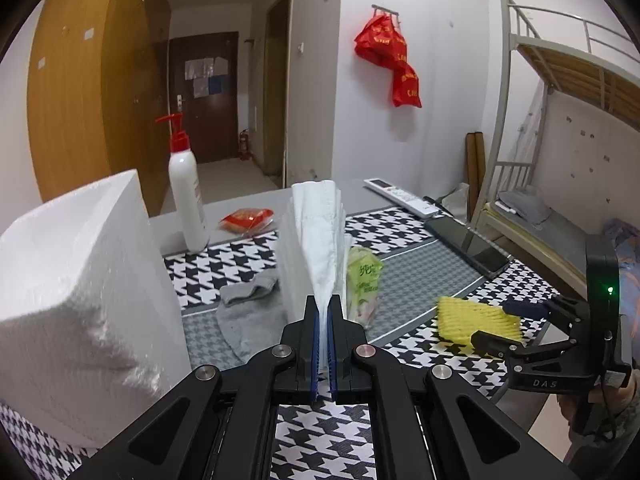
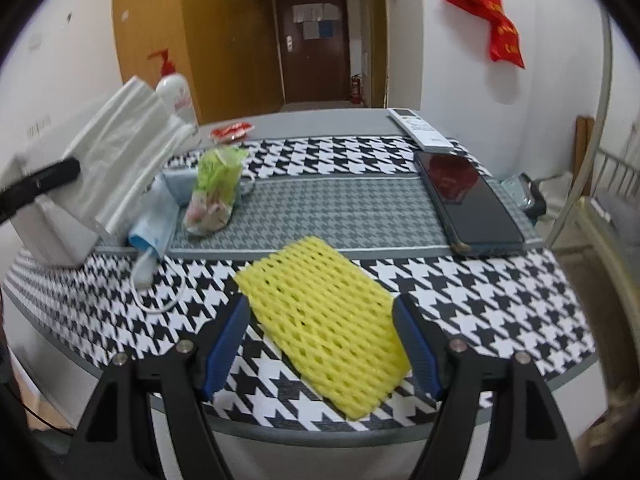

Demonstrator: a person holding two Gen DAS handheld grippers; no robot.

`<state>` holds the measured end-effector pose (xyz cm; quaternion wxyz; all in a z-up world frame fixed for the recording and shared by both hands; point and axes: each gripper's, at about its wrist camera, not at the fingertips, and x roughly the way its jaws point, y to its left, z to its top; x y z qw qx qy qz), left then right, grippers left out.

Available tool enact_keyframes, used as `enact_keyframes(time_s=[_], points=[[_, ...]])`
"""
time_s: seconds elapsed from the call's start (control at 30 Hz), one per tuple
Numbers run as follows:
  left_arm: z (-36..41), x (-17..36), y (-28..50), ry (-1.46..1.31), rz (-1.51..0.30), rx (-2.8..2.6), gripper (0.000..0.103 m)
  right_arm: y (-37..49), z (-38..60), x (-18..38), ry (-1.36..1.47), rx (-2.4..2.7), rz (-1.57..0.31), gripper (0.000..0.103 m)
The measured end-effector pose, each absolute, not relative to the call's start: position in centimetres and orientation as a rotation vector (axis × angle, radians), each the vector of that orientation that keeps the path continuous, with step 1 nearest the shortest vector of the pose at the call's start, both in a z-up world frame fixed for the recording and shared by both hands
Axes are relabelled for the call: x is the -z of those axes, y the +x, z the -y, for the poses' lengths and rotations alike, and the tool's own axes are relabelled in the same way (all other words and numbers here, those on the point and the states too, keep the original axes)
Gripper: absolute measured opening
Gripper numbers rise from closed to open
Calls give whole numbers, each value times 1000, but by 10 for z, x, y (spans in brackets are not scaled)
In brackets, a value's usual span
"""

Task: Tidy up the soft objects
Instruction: 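Grasp the yellow foam net again with the right gripper while the left holds the tissue up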

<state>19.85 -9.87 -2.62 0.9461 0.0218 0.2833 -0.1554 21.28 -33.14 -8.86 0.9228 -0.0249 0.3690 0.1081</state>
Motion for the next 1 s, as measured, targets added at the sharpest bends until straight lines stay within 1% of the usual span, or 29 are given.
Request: enact_keyframes(time_s=[0.4, 0.53, 0.6, 0.63, 0.67, 0.7, 1.0], points=[[89, 33, 197, 20, -604, 318, 4, 213, 319, 101, -111, -238, -784, 77], [88, 34, 195, 21, -601, 328, 4, 215, 320, 100, -114, -203, -795, 44], [87, 33, 194, 22, -600, 332, 4, 216, 319, 101, -134, -184, -795, 33], [88, 32, 193, 24, -598, 338, 4, 217, 320, 101, -136, -180, -795, 25], [88, 31, 191, 27, -596, 345, 4, 218, 323, 100, -126, -177, -792, 19], [88, 29, 190, 30, -592, 349, 4, 219, 327, 98, -91, -177, -794, 11], [79, 3, 177, 42, -533, 353, 4, 194, 333, 58, 48, -169, -670, 10]])
